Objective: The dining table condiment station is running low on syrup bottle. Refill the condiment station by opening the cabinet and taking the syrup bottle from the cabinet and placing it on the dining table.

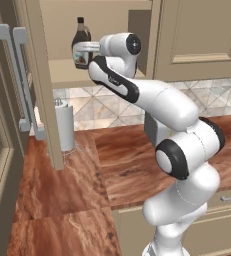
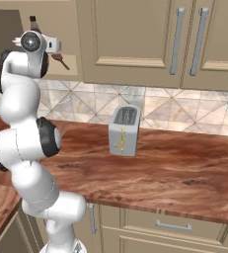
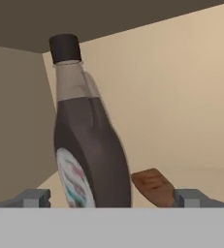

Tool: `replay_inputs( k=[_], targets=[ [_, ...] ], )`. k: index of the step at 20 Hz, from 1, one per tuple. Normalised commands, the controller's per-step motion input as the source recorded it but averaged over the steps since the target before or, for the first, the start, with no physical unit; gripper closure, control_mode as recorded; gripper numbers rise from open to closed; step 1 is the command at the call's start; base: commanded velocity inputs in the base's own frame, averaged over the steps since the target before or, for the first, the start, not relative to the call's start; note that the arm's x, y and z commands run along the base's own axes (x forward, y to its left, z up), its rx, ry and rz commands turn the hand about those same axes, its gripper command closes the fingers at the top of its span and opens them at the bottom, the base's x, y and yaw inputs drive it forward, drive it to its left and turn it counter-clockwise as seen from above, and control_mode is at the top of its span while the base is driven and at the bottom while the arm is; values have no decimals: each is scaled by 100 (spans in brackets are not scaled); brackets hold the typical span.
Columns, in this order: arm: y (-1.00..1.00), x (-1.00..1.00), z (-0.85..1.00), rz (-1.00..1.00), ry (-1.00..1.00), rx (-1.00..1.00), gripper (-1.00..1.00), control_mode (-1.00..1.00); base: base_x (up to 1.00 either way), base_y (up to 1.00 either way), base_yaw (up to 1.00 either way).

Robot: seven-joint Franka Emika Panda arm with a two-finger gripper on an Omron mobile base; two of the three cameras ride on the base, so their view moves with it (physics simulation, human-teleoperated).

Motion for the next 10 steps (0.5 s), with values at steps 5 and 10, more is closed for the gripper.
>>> replay_inputs(
  k=[5,10],
  targets=[
    [13,4,0,1,1,0,-100,-100,0,0,0],
    [0,1,0,0,0,0,-100,-100,0,0,0]
  ],
)
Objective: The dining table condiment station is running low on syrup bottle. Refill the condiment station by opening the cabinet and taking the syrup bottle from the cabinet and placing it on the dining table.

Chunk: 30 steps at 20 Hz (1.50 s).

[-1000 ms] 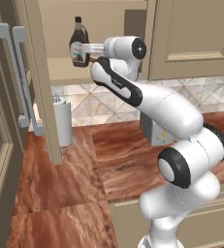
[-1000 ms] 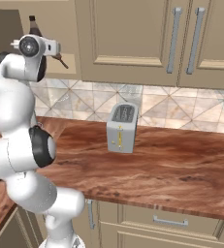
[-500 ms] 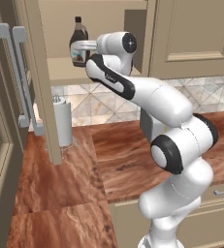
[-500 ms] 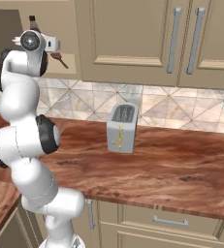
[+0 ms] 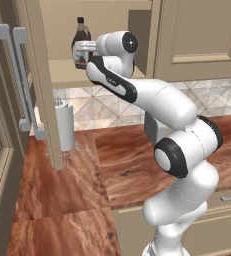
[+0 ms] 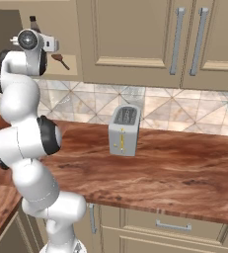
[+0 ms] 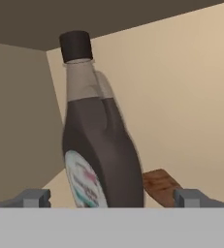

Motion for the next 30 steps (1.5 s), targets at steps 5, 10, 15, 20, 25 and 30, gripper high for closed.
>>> replay_inputs(
  k=[5,10,15,20,25,30],
  targets=[
    [0,17,0,1,0,0,-100,-100,0,0,0],
    [0,20,0,4,0,0,-100,-100,0,0,0],
    [0,12,0,5,0,0,-100,-100,0,0,0],
    [0,10,0,6,0,0,-100,-100,0,0,0],
    [0,16,0,7,0,0,-100,-100,0,0,0],
    [0,10,-2,8,0,0,-100,-100,0,0,0]
  ],
)
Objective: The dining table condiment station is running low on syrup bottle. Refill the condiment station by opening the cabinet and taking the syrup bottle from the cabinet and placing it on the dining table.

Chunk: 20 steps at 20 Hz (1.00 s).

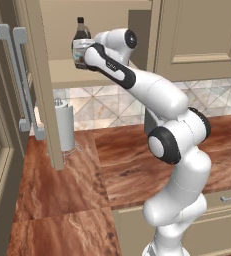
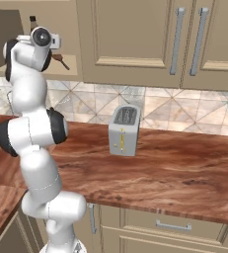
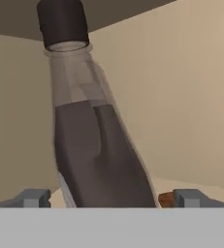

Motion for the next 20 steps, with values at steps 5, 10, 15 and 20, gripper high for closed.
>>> replay_inputs(
  k=[5,10,15,20],
  targets=[
    [0,0,-7,9,0,0,100,-100,0,0,0],
    [18,0,-4,4,3,-3,100,-100,0,0,0],
    [12,1,0,1,3,-1,100,-100,0,0,0],
    [0,0,0,0,0,0,100,-100,0,0,0]
  ],
)
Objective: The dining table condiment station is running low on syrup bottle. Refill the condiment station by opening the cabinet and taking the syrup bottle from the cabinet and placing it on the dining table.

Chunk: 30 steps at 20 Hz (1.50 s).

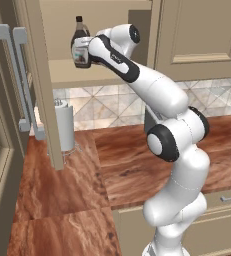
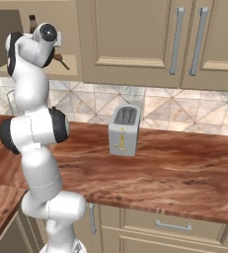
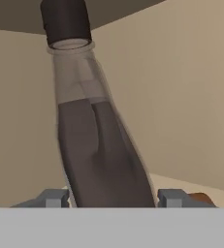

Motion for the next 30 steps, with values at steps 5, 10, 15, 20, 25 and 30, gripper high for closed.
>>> replay_inputs(
  k=[5,10,15,20,25,30],
  targets=[
    [0,0,0,0,1,1,100,-100,0,0,0],
    [0,0,0,0,1,4,100,-100,0,0,0],
    [11,-16,0,4,0,3,100,-100,0,0,0],
    [20,-45,0,10,-3,0,100,-100,0,0,0],
    [5,-92,0,2,-10,0,100,-100,0,0,0],
    [-10,-100,0,-4,-22,0,100,-100,0,0,0]
  ],
)
